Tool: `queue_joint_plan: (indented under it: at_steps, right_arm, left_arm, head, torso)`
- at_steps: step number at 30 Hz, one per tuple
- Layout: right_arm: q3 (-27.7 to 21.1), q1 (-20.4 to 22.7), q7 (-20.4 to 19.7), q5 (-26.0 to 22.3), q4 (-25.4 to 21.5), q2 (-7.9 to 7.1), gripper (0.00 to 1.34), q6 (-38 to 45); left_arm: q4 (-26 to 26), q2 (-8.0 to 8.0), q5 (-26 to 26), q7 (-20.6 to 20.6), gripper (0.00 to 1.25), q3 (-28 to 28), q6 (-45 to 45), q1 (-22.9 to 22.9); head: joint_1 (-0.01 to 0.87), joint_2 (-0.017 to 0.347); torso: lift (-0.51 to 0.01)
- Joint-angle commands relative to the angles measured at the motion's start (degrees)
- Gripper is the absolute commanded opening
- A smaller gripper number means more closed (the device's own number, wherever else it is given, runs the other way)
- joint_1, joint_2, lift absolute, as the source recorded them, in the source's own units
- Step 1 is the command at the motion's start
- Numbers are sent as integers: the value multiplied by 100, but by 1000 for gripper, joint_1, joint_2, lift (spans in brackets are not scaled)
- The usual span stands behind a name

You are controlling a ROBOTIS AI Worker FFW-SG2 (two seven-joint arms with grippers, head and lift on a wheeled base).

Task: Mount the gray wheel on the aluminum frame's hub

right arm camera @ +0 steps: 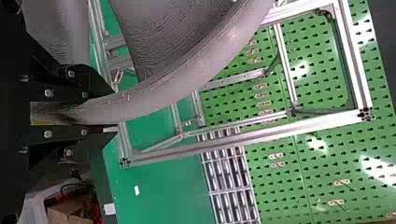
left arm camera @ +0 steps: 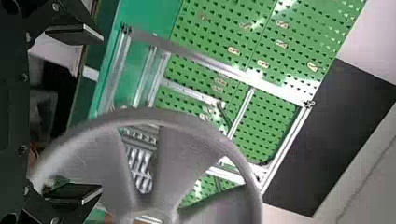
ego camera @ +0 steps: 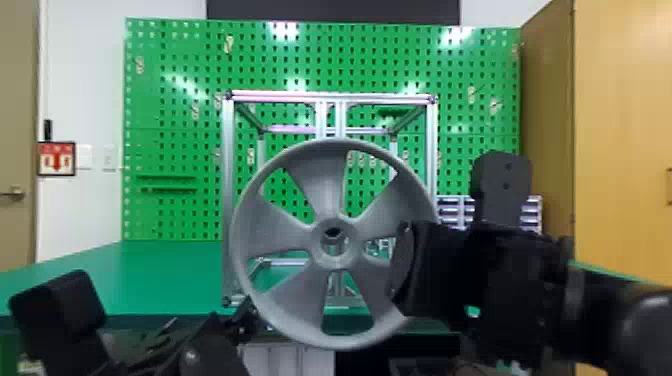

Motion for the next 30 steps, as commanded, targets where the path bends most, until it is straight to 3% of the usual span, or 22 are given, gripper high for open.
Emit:
queue_joint_plan:
  at_steps: [1,10,30]
  right_arm:
    - [40,-13,0,0,28,5,166,13]
    - [110,-31,0,9,72,5,166,4]
    - [207,-49,8,18,89,5,166,-23]
  left_arm:
    - [350,0,273,-158,1089,-155,-452,-131]
    - [807,-79,194,-351,1086,-208,-935,-447]
    - [1792,-185,352,-518,1026,-278,-1093,-1010]
  head:
    - [-5,6]
    - [-5,6]
    - [-5,6]
  torso:
    - [-499]
    - [-499]
    - [-499]
